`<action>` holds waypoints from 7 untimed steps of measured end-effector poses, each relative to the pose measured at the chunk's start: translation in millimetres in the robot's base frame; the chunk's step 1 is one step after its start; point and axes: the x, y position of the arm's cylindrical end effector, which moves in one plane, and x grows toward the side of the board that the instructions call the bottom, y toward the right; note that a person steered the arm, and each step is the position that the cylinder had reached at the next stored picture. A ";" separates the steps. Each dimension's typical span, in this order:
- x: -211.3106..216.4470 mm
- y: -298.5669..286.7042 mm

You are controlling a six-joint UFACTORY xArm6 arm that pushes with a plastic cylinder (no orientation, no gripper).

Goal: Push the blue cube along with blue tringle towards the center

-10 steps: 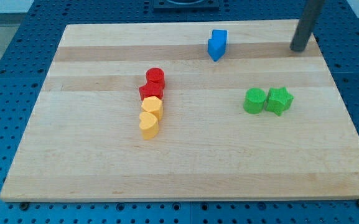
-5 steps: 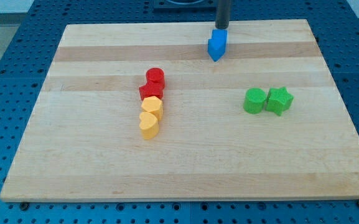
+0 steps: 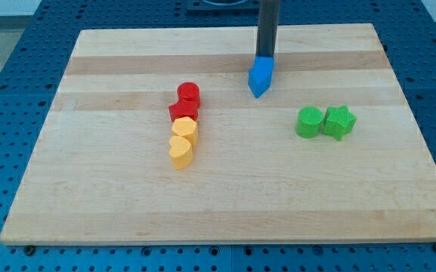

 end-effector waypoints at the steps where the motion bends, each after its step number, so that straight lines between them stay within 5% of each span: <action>1: 18.6 -6.8; 7: 113.0 -11.3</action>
